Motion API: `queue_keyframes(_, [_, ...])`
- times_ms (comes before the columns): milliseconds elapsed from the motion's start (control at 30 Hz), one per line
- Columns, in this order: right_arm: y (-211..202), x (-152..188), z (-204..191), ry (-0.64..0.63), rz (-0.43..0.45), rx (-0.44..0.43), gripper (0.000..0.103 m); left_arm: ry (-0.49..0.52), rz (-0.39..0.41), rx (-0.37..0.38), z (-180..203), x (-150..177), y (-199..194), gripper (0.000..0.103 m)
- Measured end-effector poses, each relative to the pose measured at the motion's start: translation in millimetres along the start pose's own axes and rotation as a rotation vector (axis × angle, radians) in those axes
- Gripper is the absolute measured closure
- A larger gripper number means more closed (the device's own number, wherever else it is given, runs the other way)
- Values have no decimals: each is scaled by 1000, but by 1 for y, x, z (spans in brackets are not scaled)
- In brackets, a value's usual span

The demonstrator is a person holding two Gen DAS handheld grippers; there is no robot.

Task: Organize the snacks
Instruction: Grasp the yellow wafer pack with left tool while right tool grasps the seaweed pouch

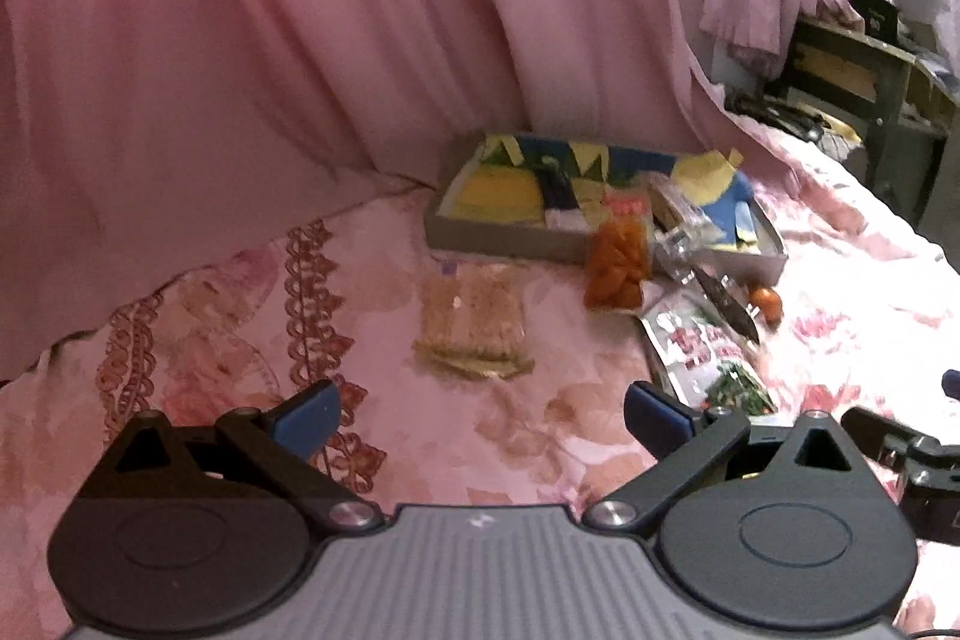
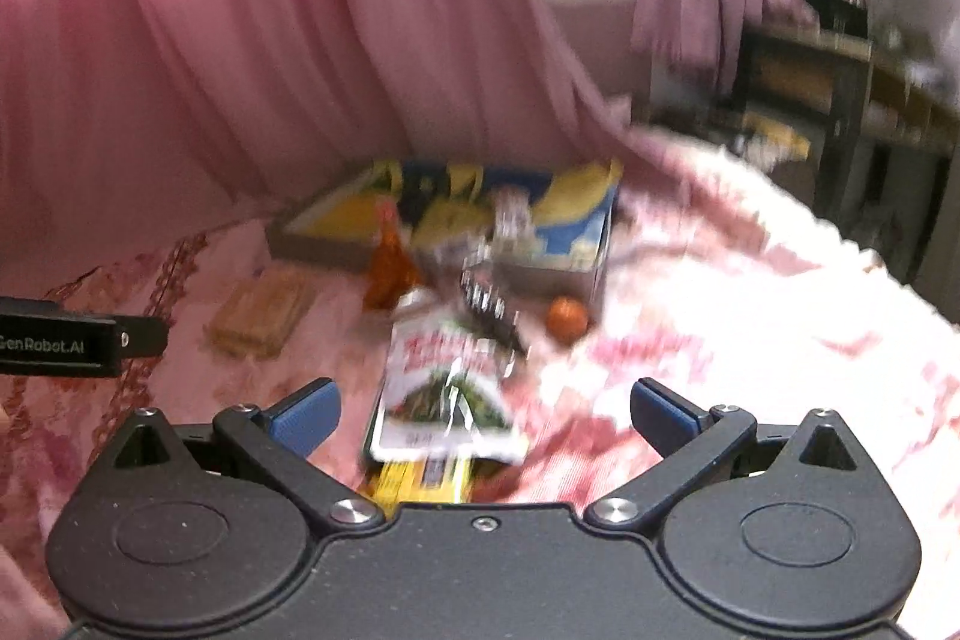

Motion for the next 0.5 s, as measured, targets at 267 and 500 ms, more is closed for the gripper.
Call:
queue_keyframes(267, [20, 2, 15, 118, -156, -73, 1, -62, -177, 77, -10, 4, 32, 1])
queue_keyframes(500, [61, -11, 18, 63, -266, -113, 1, -49, -291, 161, -1, 15, 59, 1])
Point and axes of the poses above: each gripper's, at about its wrist camera, not at the fingertips, and y roughly the way its jaws point, z to its right, x to its underside, the point moved 2 cm from there along y, roughly the way its jaws point, and after that the axes turned 3 degrees about x, right-handed, at the moved point
